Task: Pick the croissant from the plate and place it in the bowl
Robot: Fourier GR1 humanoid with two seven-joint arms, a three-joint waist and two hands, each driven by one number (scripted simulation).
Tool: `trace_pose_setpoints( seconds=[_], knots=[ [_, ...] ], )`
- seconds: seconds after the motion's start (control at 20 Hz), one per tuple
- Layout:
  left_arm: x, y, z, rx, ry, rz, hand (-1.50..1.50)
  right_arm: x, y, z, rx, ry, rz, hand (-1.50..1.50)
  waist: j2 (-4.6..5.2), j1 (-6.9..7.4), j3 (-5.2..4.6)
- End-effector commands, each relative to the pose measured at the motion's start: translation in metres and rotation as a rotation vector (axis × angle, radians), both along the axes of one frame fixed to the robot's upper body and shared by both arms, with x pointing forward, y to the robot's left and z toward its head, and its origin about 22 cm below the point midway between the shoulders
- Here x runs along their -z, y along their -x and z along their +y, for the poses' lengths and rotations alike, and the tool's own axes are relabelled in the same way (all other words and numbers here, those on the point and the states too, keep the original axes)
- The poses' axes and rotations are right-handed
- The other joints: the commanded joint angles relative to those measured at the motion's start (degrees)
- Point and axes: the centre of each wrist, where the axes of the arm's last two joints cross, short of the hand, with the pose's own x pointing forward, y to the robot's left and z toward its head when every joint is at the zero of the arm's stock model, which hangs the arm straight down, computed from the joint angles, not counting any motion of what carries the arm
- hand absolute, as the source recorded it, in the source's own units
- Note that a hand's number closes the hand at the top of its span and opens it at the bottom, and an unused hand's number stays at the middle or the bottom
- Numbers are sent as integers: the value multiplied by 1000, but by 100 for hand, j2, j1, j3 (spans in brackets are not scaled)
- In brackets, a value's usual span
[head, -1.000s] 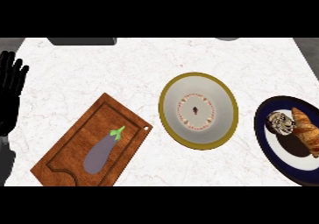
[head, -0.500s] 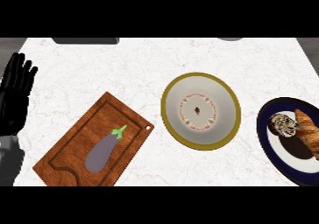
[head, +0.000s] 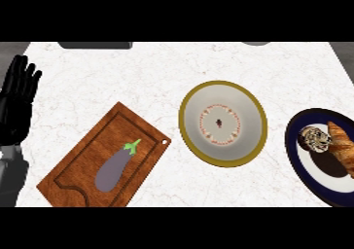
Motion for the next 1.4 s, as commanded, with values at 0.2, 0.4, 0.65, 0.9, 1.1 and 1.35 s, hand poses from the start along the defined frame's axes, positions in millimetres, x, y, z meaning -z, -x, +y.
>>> trace_pose_setpoints(
  seconds=[0.2, 0.4, 0.65, 0.9, 1.1, 1.35],
  knots=[
    [-12, -4, 2, 15, -2, -2, 0, 51, -21, -15, 10, 6, 11, -150, 2, 18, 2],
    [-17, -1, -8, -1, 6, -6, 0, 46, -36, -11, -36, -35, -8, -150, -3, 9, 1],
    [16, 2, -13, -2, -6, 4, 0, 55, -35, -9, -77, -51, -33, -150, -5, -30, -2],
    [10, 9, 15, -11, 1, -9, 0, 72, -14, -17, -45, 12, 20, -150, -11, -47, -4],
    [-4, 6, -1, -2, -4, -15, 0, 94, -21, -6, -53, 13, 12, -150, -8, -29, -2],
    [-10, 19, 17, 16, 14, -3, 0, 92, -34, -5, -46, 28, 31, -150, -9, -8, -2]
  ],
)
